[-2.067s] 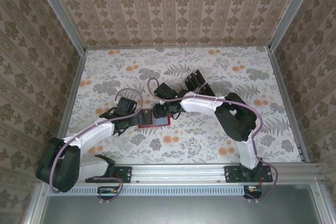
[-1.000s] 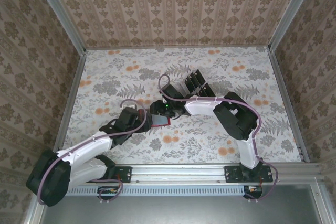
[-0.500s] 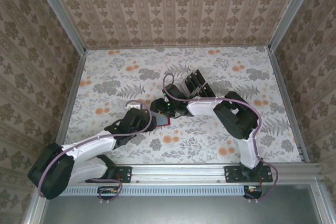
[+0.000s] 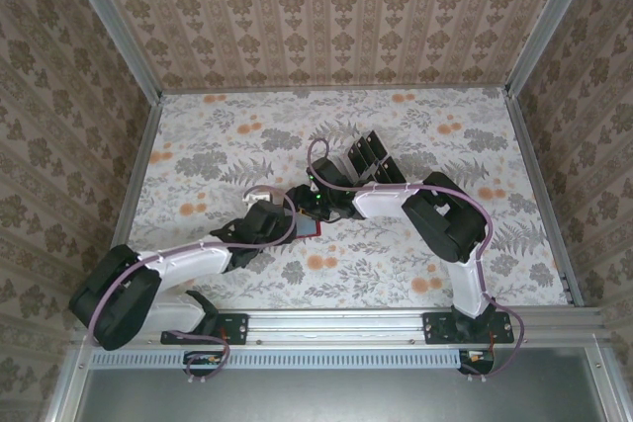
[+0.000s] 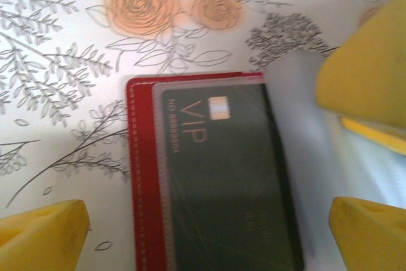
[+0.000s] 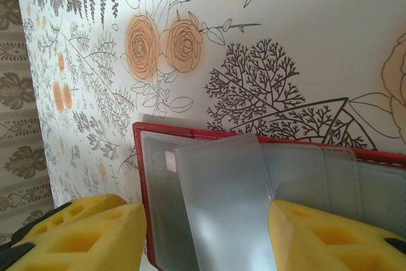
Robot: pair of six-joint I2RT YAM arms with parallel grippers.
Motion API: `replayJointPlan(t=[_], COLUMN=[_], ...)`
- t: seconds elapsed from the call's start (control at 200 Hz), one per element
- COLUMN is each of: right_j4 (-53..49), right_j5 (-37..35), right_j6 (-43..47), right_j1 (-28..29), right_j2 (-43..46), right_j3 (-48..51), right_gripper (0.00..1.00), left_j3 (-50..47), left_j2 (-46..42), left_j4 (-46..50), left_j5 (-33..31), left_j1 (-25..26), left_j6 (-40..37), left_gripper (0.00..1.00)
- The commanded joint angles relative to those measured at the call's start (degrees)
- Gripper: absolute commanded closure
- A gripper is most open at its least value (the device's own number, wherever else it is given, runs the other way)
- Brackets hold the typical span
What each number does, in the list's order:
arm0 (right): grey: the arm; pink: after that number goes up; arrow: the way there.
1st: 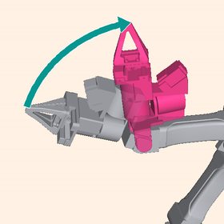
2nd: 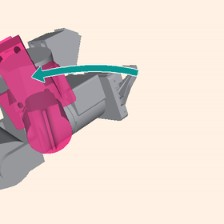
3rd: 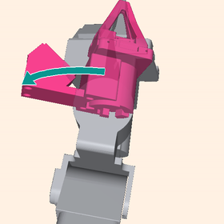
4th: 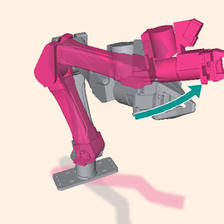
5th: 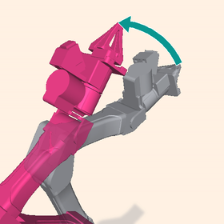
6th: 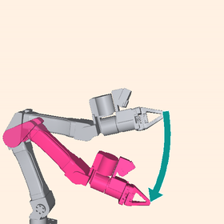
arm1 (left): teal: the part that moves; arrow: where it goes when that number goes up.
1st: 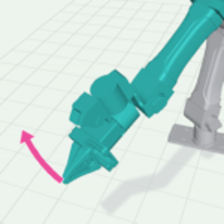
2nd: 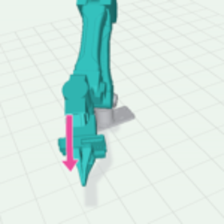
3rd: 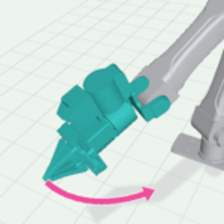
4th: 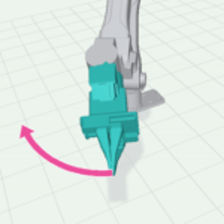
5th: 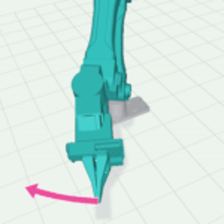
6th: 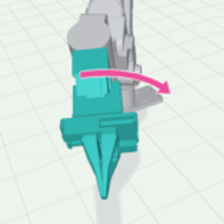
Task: Put the credit cards into the card holder
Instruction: Flip over the card slot on the card holder.
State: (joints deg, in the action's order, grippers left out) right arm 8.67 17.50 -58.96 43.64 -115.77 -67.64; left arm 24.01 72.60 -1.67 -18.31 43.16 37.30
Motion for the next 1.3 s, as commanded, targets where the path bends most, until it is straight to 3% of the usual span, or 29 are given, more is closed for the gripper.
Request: replayJointPlan(t=[0.0, 0.295, 0.59, 1.025, 1.295], right_j4=[-2.69, -2.47, -4.96, -3.03, -3.55], right_j5=[0.61, 0.55, -4.72, -2.82, -1.17], right_j6=[-0.67, -0.12, 3.89, 4.03, 3.7], right_j1=[-0.48, -1.2, -1.8, -0.78, 1.07], right_j2=[0.37, 2.39, 7.88, 6.0, 3.58], right_j3=[1.89, 2.39, 4.79, 3.84, 0.1], right_gripper=[0.45, 0.45, 0.45, 0.45, 0.45], left_j3=[1.08, 0.69, -0.1, -0.28, 0.04], left_j2=[1.3, 4.08, 4.89, 4.58, -0.61], left_j4=[2.95, 3.43, 2.75, 2.28, 4.51], left_j5=[-3.61, -4.73, -4.72, -4.55, -5.39], left_j1=[0.5, 0.52, 0.52, 0.52, 0.33], left_j6=[-0.04, 1.32, 1.89, 1.94, 1.08], left_gripper=[0.0, 0.0, 0.0, 0.0, 0.0])
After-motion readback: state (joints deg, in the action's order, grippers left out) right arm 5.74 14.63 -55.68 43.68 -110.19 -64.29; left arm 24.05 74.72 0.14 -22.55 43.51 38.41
